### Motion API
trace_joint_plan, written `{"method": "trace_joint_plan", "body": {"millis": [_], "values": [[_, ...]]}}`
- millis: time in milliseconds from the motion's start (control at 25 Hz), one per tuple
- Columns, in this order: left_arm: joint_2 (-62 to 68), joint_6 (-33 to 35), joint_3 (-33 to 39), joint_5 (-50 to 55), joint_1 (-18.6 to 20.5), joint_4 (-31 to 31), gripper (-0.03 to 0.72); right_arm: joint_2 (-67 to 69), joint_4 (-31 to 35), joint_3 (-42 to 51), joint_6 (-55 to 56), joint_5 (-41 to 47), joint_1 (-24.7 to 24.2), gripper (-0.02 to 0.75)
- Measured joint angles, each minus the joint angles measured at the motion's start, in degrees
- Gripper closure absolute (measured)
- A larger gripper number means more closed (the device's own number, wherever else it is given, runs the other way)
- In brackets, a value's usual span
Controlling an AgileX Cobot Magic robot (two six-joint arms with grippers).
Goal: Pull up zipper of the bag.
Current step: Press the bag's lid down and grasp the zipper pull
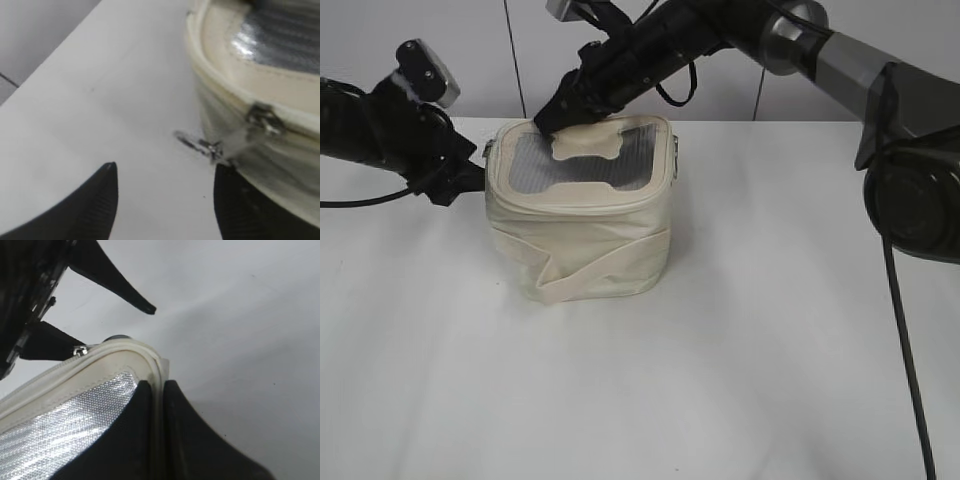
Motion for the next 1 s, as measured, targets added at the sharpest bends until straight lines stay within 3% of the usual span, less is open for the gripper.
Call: {"method": "trace_joint_plan", "body": {"millis": [160,480,760,1000], "values": [[0.0,0.0,0.0,-2.2,-0.2,-4.3,0.22,0.0,0.0,0.0,0.1,0.0,0.0,0.688],[0.0,0.0,0.0,1.5,-0.4,7.7,0.22,0.0,0.0,0.0,0.1,0.0,0.0,0.69],[0.1,0.2,0.0,0.5,-0.2,-1.4,0.22,0.0,-0.1,0.0,0.1,0.0,-0.2,0.69],[0.1,0.2,0.0,0.1,-0.2,-3.1,0.22,0.0,-0.1,0.0,0.2,-0.1,-0.2,0.692]]}}
